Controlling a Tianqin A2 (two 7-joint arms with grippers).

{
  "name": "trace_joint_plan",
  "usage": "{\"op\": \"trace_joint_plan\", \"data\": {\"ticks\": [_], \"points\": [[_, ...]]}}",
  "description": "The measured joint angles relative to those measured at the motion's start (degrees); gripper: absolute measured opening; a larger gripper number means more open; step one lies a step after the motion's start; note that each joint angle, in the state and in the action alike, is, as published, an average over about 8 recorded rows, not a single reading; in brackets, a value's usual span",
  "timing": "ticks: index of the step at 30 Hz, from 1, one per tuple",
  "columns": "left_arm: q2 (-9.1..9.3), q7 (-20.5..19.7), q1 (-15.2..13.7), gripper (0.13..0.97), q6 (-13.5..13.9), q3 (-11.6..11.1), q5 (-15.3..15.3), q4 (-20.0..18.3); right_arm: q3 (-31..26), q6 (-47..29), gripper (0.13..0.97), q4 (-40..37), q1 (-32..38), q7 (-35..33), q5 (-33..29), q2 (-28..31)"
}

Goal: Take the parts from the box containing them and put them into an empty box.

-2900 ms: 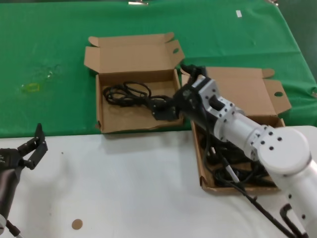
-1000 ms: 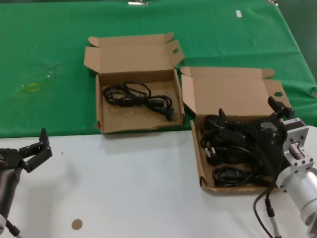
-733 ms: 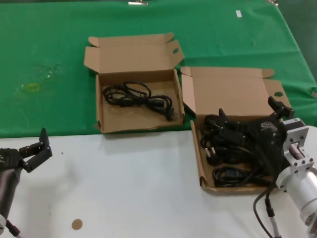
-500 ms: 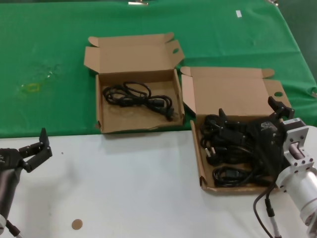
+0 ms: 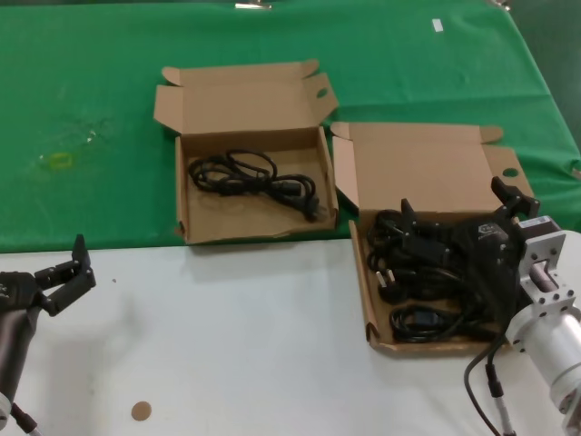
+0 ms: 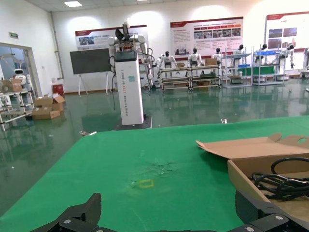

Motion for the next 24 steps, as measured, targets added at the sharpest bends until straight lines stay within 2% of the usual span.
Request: {"op": "trace_joint_plan", "data": {"ticks": [24], "points": [[0.00, 0.0, 0.0, 0.966, 0.0, 0.0, 0.0, 0.0, 0.0, 0.0, 0.966, 0.0, 0.0, 0.0, 0.0, 0.0]]}}
